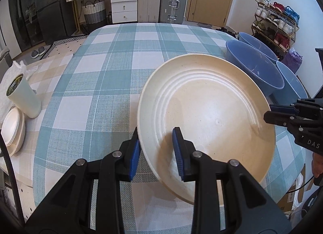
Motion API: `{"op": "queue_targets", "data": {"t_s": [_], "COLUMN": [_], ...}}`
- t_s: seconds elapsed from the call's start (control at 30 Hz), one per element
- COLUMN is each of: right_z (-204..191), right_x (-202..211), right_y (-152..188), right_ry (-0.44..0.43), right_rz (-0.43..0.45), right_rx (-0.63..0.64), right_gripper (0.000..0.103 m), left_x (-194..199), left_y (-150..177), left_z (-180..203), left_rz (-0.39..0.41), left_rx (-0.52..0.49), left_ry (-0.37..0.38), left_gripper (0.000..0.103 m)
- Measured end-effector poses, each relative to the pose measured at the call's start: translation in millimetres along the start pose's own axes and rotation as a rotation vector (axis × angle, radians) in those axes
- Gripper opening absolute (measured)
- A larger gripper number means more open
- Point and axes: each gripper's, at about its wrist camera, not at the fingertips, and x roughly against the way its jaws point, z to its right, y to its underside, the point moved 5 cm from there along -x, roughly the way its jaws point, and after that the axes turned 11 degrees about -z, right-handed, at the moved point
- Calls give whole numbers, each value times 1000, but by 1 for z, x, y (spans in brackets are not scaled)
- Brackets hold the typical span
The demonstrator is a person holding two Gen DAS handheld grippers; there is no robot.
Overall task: Organize plates and bowls
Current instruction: 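Lower the cream plate with the left gripper onto the plate stack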
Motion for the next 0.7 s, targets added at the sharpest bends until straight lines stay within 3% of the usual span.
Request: {"op": "queue_targets", "data": {"t_s": [0.7], "right_z": [4], "right_x": [-6], "right_y": [8], "right_ry": [32], "right_rz": [-3], "right_rx": [-14], "right_gripper": [17], "left_x": [-24], "left_y": [-4], "left_z": [10], "left_rz": [-4], "left_rx": [-29], "left_ry": [-10], "left_gripper": [29]}}
